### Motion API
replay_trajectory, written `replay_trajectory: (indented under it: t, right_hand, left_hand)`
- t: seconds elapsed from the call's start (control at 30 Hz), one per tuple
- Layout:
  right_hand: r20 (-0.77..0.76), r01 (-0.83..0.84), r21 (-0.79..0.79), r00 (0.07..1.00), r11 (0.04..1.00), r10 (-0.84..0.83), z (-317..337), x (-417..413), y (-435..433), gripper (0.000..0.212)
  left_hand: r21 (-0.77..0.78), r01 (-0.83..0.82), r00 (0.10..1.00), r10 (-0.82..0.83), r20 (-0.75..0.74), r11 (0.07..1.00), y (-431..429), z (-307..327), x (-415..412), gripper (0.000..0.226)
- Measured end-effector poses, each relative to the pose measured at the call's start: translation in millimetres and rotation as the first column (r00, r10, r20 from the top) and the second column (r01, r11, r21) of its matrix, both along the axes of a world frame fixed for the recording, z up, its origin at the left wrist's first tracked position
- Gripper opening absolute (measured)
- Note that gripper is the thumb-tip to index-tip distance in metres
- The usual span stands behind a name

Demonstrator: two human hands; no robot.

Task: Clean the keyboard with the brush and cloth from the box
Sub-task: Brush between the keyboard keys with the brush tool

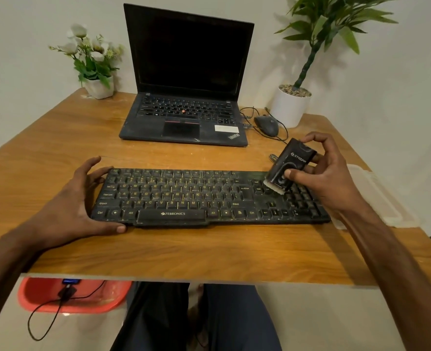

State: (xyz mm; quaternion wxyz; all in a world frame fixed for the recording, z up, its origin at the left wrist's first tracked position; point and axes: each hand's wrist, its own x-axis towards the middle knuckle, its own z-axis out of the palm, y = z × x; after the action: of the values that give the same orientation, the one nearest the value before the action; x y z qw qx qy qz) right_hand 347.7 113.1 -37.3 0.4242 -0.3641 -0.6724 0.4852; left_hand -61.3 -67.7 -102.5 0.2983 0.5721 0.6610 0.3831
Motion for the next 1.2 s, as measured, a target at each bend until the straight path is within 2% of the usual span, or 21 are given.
replay_trajectory:
  t: [0.1,0.23,0.3,0.43,0.6,0.8,0.87,0.93,0.97,1.03,1.1,1.2]
  right_hand:
    - [0.104,0.053,0.072,0.993,0.996,-0.061,0.2,-6.7,6.6,0.061]
    - [0.294,0.106,0.239,0.94,0.965,-0.176,-2.1,-11.2,-3.0,0.062]
    - [0.301,0.075,0.267,0.941,0.961,-0.157,-4.6,-17.7,-17.0,0.062]
    - [0.267,-0.108,0.232,0.963,0.967,0.043,-13.9,-38.1,-42.8,0.063]
    - [0.219,0.054,0.391,0.964,0.919,-0.149,-7.3,-65.6,-32.0,0.06]
    - [0.381,-0.093,0.607,0.906,0.789,-0.186,-30.6,-104.5,-73.0,0.062]
    - [0.35,-0.158,0.579,0.934,0.8,-0.069,-32.5,-116.6,-90.0,0.062]
    - [0.213,-0.178,0.403,0.972,0.898,0.098,-26.4,-120.9,-92.9,0.062]
    - [0.15,-0.151,0.359,0.983,0.921,0.103,-22.9,-119.5,-88.7,0.062]
    - [0.173,-0.057,0.44,0.985,0.896,-0.023,-16.0,-113.0,-73.0,0.062]
    - [0.27,-0.006,0.54,0.948,0.841,-0.167,-15.1,-104.2,-60.5,0.062]
    - [0.396,-0.094,0.619,0.895,0.78,-0.206,-26.1,-103.0,-66.4,0.063]
  left_hand:
    - [-0.004,-0.001,1.0,0.001,0.014,1.0,-0.3,0.6,0.7,0.136]
    - [-0.001,0.004,1.0,-0.004,0.006,1.0,0.1,-1.1,-0.9,0.137]
    - [-0.005,0.0,1.0,0.0,-0.002,1.0,0.1,-2.9,-2.9,0.14]
    - [-0.009,0.003,1.0,-0.003,-0.004,1.0,1.3,-3.7,-3.8,0.141]
    - [-0.006,-0.006,1.0,0.006,0.013,1.0,-0.4,-4.1,-2.8,0.148]
    - [-0.014,-0.013,1.0,0.013,-0.012,1.0,0.3,-3.8,-2.9,0.153]
    - [-0.021,-0.013,1.0,0.013,-0.015,1.0,0.0,-4.9,-4.4,0.152]
    - [-0.021,-0.011,1.0,0.01,-0.015,1.0,-0.4,-5.4,-5.2,0.152]
    - [-0.024,-0.011,1.0,0.01,-0.018,1.0,-0.4,-5.5,-5.3,0.151]
    - [-0.033,-0.015,0.999,0.014,-0.03,0.999,-1.1,-5.4,-6.0,0.15]
    - [-0.038,-0.021,0.999,0.019,-0.045,0.999,-0.5,-5.1,-6.4,0.151]
    - [-0.043,-0.026,0.998,0.023,-0.065,0.999,0.5,-4.7,-6.3,0.153]
